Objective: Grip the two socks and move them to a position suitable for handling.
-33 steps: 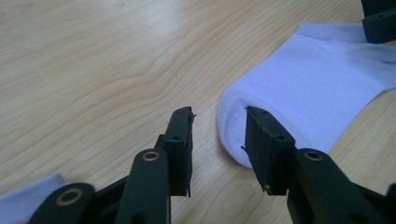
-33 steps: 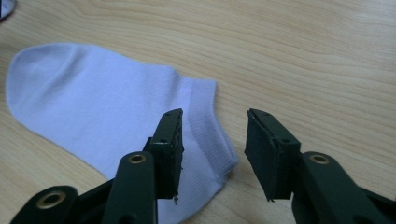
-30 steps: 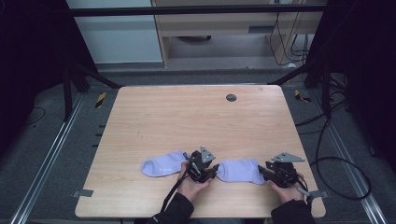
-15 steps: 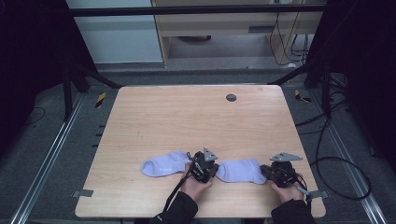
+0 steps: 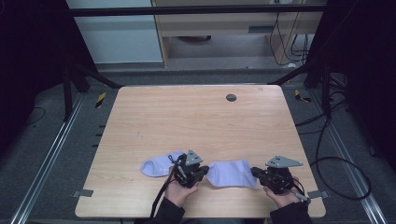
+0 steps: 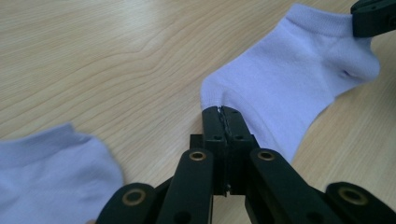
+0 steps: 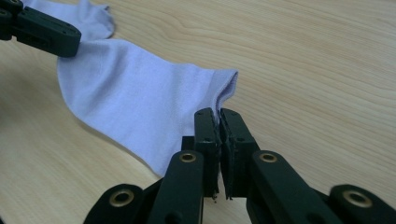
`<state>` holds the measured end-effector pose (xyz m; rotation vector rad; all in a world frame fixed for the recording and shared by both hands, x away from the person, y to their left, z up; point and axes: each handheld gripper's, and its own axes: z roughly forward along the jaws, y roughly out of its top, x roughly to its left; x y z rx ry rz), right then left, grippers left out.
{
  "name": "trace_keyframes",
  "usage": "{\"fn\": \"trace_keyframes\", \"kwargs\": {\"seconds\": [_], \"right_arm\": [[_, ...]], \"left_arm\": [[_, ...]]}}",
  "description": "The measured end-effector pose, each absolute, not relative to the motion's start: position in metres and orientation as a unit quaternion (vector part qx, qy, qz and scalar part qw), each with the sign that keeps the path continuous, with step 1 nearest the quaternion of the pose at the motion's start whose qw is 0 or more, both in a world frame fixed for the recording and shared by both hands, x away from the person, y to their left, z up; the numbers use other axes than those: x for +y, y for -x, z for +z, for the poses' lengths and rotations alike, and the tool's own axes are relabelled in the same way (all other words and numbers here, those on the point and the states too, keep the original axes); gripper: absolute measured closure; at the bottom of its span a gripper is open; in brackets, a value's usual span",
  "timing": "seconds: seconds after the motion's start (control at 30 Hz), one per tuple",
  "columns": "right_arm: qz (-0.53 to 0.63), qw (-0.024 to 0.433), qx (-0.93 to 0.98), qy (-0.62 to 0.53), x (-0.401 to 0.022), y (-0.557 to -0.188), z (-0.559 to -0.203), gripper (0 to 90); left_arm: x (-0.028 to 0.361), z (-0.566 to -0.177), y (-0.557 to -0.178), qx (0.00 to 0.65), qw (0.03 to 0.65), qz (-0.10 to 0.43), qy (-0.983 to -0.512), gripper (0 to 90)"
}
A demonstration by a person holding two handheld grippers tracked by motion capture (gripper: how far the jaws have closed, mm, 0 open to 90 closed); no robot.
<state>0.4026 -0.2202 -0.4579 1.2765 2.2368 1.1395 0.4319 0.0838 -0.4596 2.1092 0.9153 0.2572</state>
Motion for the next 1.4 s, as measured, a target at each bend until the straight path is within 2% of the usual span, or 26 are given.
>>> {"fn": "trace_keyframes", "kwargs": {"seconds": [0.3, 0.83, 1.1, 1.4], "right_arm": [[0.402, 0.142, 0.794, -0.433, -0.201, -0.399, -0.463, 86.4], [0.376, 0.126, 0.809, -0.434, -0.184, -0.403, -0.482, 84.2], [0.383, 0.146, 0.802, -0.435, -0.187, -0.405, -0.481, 71.0], [0.418, 0.168, 0.777, -0.439, -0.188, -0.410, -0.467, 58.4]], "left_arm": [[0.106, -0.465, -0.418, 0.369, 0.391, 0.115, -0.835, 89.0], [0.115, -0.484, -0.419, 0.390, 0.364, 0.115, -0.838, 87.7], [0.121, -0.471, -0.424, 0.401, 0.392, 0.131, -0.818, 70.9], [0.124, -0.434, -0.443, 0.400, 0.430, 0.135, -0.798, 57.7]]}}
